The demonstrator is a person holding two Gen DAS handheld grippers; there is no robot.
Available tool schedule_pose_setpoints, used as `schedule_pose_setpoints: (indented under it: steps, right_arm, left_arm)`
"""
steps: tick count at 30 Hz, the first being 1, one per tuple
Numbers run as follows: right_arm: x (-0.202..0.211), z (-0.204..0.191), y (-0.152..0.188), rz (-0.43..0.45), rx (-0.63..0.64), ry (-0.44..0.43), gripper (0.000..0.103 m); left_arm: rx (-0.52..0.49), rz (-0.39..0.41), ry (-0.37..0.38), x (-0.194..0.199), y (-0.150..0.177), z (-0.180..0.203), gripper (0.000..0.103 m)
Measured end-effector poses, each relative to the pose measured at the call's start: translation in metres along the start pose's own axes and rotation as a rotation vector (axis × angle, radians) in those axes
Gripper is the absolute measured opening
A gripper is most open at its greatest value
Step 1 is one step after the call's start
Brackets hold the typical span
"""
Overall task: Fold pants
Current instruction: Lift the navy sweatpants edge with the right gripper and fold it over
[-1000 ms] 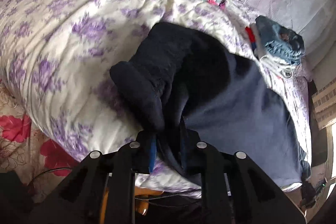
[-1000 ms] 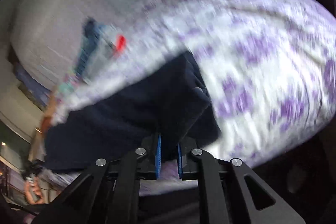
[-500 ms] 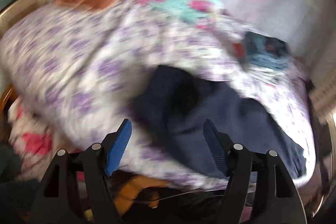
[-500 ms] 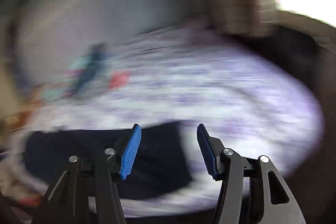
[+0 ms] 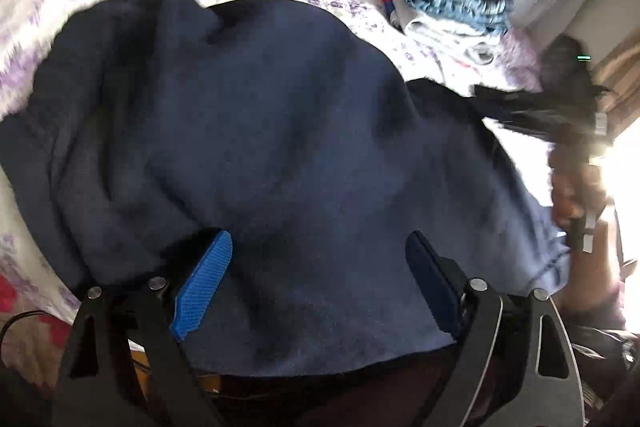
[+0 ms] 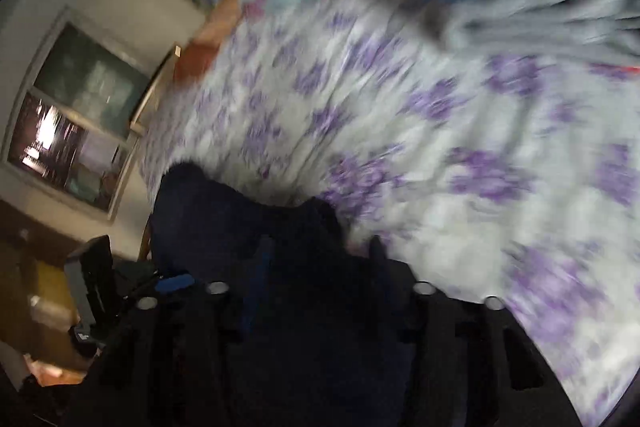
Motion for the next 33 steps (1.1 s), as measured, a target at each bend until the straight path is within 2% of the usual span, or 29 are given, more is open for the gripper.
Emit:
schedule_pose_setpoints:
  steps: [1, 3, 4, 6, 7, 9, 10, 11, 13, 14, 15, 17, 19, 20, 22, 25, 27, 29, 30, 31, 33]
  right_arm:
    - [-0.012, -0.004, 0.001, -0.043, 0.009, -0.011, 0.025]
    - [-0.028, -0.003, -0.002, -0.092, 0.040, -0.001, 0.012]
    - [-0.027, -0.004, -0.002, -0.068, 0.062, 0.004, 0.007]
    - [-0.011, -0.006, -0.006, 0.035, 0.109, 0.013, 0.004]
    - [0.001, -0.007, -0.001, 0.097, 0.125, 0.006, 0.004]
    - [0.013, -0.006, 0.011, 0.164, 0.117, -0.011, 0.003]
    - [0.021, -0.004, 0.018, 0.206, 0.120, 0.012, 0.003]
    - [0.030, 0.001, 0.023, 0.269, 0.130, 0.077, 0.003]
    - [0.025, 0.012, 0.022, 0.297, 0.096, 0.103, 0.003]
    - [0.022, 0.020, 0.025, 0.278, 0.077, 0.126, 0.003]
    - [0.016, 0.024, 0.027, 0.264, 0.072, 0.149, 0.003]
    - [0.005, 0.027, 0.029, 0.244, 0.074, 0.158, 0.003]
    - [0.007, 0.023, 0.030, 0.275, 0.100, 0.150, 0.007]
    - [0.010, 0.025, 0.031, 0.302, 0.100, 0.127, 0.007]
    - [0.013, 0.033, 0.034, 0.326, 0.069, 0.083, 0.018]
    - [0.010, 0.042, 0.032, 0.347, 0.003, 0.020, 0.024]
    - [0.010, 0.040, 0.032, 0.344, 0.014, 0.029, 0.024]
    - [0.010, 0.038, 0.033, 0.337, 0.029, 0.044, 0.024]
    - [0.010, 0.038, 0.033, 0.338, 0.028, 0.044, 0.024]
    - [0.011, 0.039, 0.034, 0.339, 0.022, 0.040, 0.024]
    - [0.011, 0.040, 0.034, 0.338, 0.015, 0.035, 0.024]
  left_arm:
    - [0.020, -0.017, 0.032, 0.002, -0.001, -0.003, 0.086]
    - [0.038, -0.041, 0.067, 0.003, -0.001, -0.005, 0.086]
    - [0.041, -0.052, 0.075, 0.003, -0.001, -0.005, 0.086]
    - [0.030, -0.067, 0.072, 0.003, 0.000, -0.006, 0.086]
    - [0.031, -0.073, 0.078, -0.001, -0.003, -0.004, 0.086]
    - [0.051, -0.090, 0.116, 0.004, -0.001, -0.006, 0.086]
    - [0.062, -0.098, 0.133, 0.006, -0.003, -0.009, 0.086]
    - [0.072, -0.106, 0.149, 0.007, -0.004, -0.010, 0.086]
    - [0.072, -0.116, 0.153, 0.011, -0.007, -0.008, 0.084]
    - [0.055, -0.102, 0.130, 0.016, -0.011, -0.007, 0.081]
    - [0.042, -0.078, 0.112, 0.022, -0.017, -0.004, 0.081]
    - [0.031, 0.019, 0.088, 0.054, -0.035, -0.006, 0.081]
    - [0.054, 0.112, 0.040, 0.083, -0.052, -0.018, 0.089]
    - [0.079, 0.160, -0.018, 0.096, -0.062, -0.030, 0.094]
    - [0.120, 0.182, -0.068, 0.103, -0.079, -0.052, 0.094]
    - [0.106, 0.125, -0.124, 0.083, -0.102, -0.073, 0.094]
    - [0.080, 0.087, -0.194, 0.060, -0.118, -0.088, 0.094]
    - [0.104, 0.013, -0.163, 0.038, -0.126, -0.097, 0.094]
    - [0.122, -0.043, -0.099, 0.025, -0.127, -0.096, 0.094]
    - [0.108, -0.069, -0.073, 0.017, -0.127, -0.091, 0.094]
    - [0.054, -0.083, -0.085, 0.007, -0.124, -0.083, 0.094]
Point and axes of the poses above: each gripper's, at about its wrist camera, not at the fingertips, and x roughly against the way its jaws point, z to its right, y to its underside, the point moved 8 cm from there along -x, roughly the way its jaws point, and after that the axes turned 10 degrees about x, right-handed, at the moved point
